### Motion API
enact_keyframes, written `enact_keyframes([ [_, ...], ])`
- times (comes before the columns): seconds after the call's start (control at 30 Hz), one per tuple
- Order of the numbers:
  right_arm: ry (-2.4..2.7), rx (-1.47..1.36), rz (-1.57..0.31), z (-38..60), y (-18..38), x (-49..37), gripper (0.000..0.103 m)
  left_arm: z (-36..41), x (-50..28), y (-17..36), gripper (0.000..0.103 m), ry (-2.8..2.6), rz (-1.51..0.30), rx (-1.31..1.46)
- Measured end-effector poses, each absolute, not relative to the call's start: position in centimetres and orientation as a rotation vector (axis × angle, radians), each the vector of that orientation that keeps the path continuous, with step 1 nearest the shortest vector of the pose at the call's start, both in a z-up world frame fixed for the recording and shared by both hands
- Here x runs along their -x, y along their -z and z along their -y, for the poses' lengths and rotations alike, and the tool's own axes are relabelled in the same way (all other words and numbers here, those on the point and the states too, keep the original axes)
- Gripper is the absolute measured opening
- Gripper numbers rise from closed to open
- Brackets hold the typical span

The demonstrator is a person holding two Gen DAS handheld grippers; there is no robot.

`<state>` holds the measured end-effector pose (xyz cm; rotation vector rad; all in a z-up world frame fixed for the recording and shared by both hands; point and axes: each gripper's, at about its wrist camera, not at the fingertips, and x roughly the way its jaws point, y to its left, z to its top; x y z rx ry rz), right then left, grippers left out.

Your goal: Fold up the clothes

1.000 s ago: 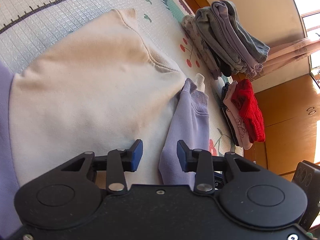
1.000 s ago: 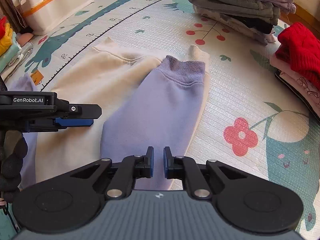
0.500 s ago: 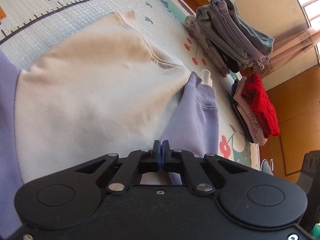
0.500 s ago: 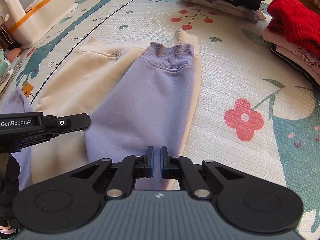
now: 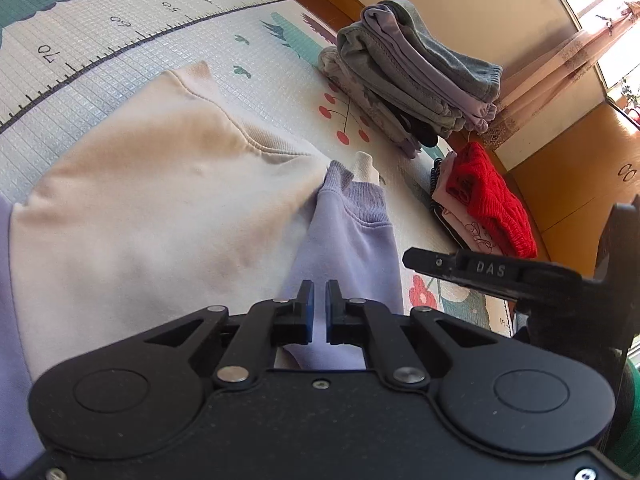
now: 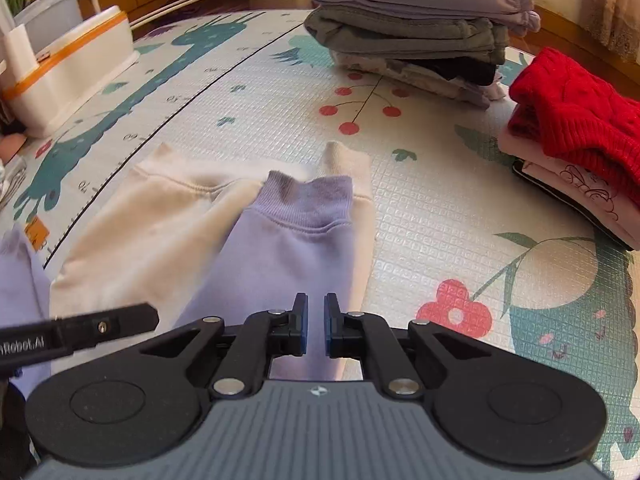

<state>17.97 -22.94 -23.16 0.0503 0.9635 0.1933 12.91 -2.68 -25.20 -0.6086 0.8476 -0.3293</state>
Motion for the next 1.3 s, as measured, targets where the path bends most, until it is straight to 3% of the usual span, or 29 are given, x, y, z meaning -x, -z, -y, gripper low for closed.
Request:
enact_keyframes([
  [0.3, -0.181, -0.167, -0.923, 24.8, 24.9, -23.2, 0.023, 5.1, -12.3, 26.3, 0.0, 0.496, -0.869, 0.455],
  [0.4, -0.208, -0.192, -0.931, 24.8, 25.5, -23.9, 0.022, 5.5, -12.1, 27.2, 0.0, 0.498, -0.903, 0.392],
  [0.47, -0.225, -0.21, -0.936, 24.9, 25.7, -24.1, 0.012, 5.3, -12.0, 27.6, 0.001, 0.494, -0.91, 0.404],
  [0.53, -0.229, -0.259, -0.917, 25.5, 25.7, -24.0, 0.01, 4.9, -12.0, 27.8, 0.001, 0.491, -0.914, 0.428],
  [0.73, -0.165, -0.324, -0.917, 26.8, 26.9, -24.0, 0.01, 4.6, -11.9, 27.6, 0.002, 0.497, -0.914, 0.43],
  [0.8, -0.17, -0.309, -0.927, 26.4, 27.0, -24.2, 0.014, 4.3, -11.9, 27.4, 0.003, 0.489, -0.899, 0.448],
  [1.07, -0.228, -0.191, -0.797, 25.5, 23.5, -24.2, 0.015, 3.4, -12.8, 26.9, 0.004, 0.402, -0.868, 0.519],
  [1.23, -0.272, -0.125, -1.004, 23.9, 26.4, -25.5, 0.012, 3.8, -12.9, 26.4, 0.014, 0.394, -0.888, 0.473],
  [1.3, -0.258, -0.167, -0.965, 24.5, 26.4, -25.0, 0.009, 3.3, -12.6, 25.8, 0.021, 0.4, -0.873, 0.468],
])
